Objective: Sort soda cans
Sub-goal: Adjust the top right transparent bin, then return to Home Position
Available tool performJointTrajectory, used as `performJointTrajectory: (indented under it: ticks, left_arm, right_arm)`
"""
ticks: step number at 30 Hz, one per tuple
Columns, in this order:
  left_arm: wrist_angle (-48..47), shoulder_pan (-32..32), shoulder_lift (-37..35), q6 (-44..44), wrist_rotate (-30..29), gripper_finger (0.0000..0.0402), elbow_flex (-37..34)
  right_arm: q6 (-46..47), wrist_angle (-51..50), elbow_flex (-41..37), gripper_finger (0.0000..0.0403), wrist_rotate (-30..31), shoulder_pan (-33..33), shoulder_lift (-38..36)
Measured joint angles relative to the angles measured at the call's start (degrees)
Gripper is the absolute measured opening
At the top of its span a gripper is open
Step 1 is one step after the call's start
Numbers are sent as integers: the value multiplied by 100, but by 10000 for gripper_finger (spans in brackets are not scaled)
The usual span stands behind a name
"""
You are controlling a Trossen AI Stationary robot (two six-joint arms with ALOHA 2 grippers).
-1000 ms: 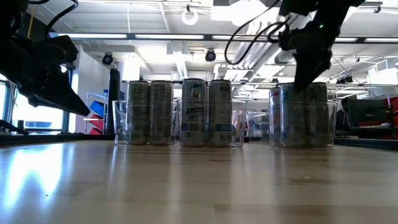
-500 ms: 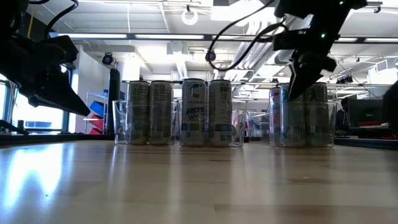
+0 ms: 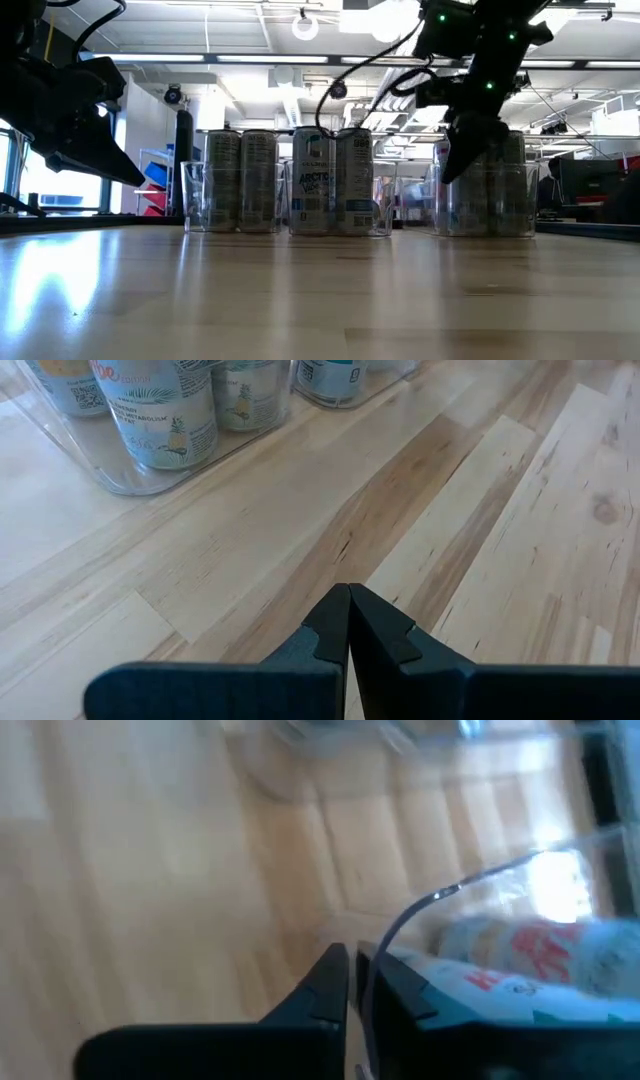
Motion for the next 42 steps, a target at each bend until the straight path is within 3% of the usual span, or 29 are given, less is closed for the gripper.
performJointTrajectory:
  ticks: [4,23,28,36,42]
  left_arm:
    - [0,0,2,0,-2,0,0]
    - [9,2,0,0,-2,0,0]
    - [11,1,1,0,-2,0,0]
    - [25,0,1,-1,0,0,0]
    - [393,0,2,140,30,0,-2]
  right_arm:
    - [-91,359,0,10,-308,10,4]
    - [-843,1404,-11,17,-442,-91,17]
    - [-1023,1455,-9,44,-427,-108,17]
    - [-1001,1552,2,127,-383,-104,-18]
    - [-442,1022,202,137,-375,67,-369]
